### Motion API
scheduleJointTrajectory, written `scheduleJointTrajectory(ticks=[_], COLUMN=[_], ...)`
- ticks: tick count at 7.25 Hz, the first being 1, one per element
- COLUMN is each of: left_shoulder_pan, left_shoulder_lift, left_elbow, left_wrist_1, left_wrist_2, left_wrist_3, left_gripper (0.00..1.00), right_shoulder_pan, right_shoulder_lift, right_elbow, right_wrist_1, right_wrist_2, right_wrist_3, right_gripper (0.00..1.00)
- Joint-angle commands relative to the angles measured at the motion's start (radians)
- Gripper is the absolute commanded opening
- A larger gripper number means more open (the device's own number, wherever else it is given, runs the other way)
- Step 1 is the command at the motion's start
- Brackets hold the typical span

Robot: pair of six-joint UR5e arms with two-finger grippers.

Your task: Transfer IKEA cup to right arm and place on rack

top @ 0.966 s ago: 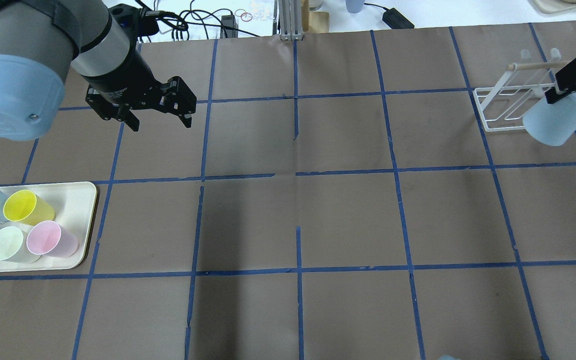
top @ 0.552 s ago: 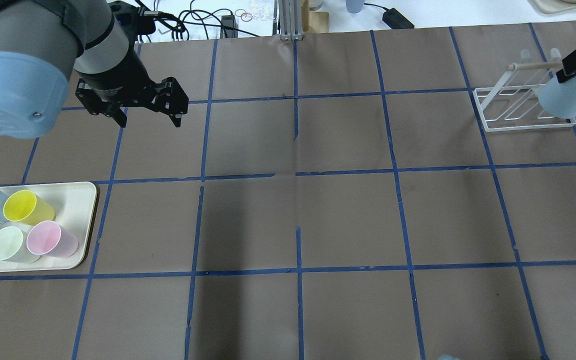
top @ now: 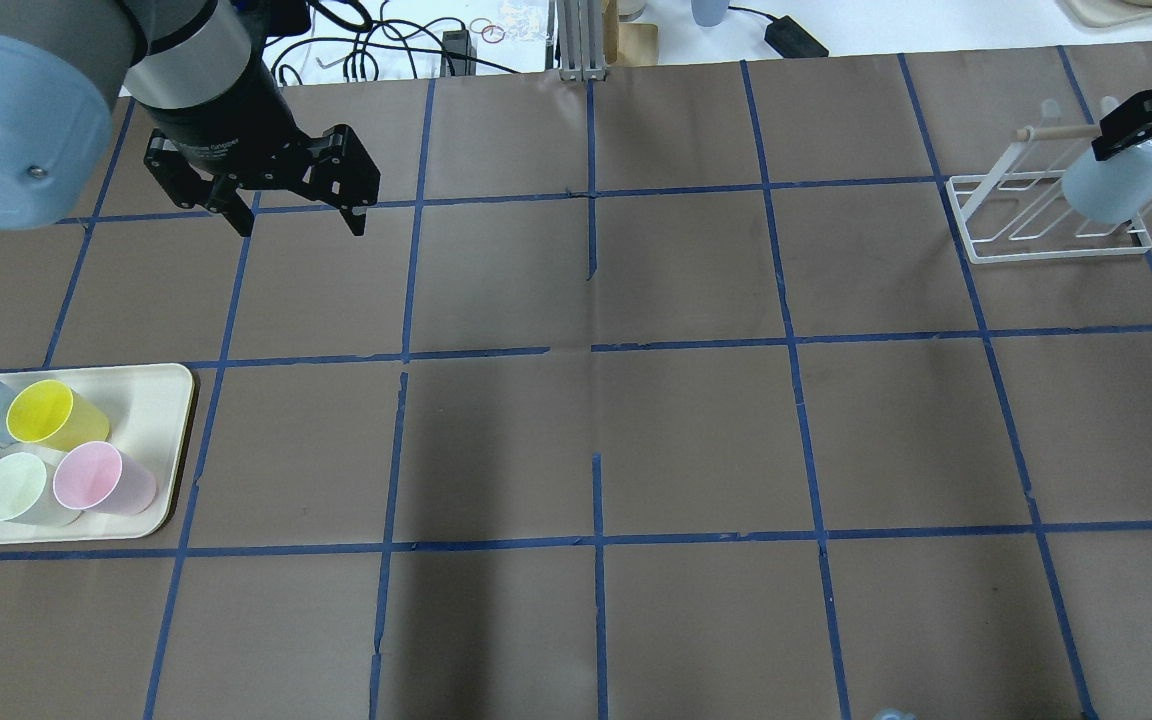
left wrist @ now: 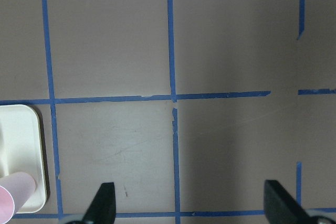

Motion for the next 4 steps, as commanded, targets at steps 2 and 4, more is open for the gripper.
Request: scheduleJointTrajectory(ticks=[2, 4], left_shoulder_pan=[0.012, 0.012], left_shoulder_lift=[0.021, 0.019], left_elbow=[-0.028, -0.026], left_wrist_1=[-0.001, 0.003], left_wrist_2=[-0.04, -0.037], left_wrist_3=[-0.01, -0.024], left_gripper=[1.0, 1.0], right_shoulder_pan=[0.0, 0.0], right_shoulder_lift=[0.071, 0.094], right_elbow=[-0.006, -0.003], right_wrist_1=[-0.106, -0.132], right_wrist_2=[0.002, 0.006], right_wrist_3=[0.0, 0.012], right_gripper=[0.0, 0.0])
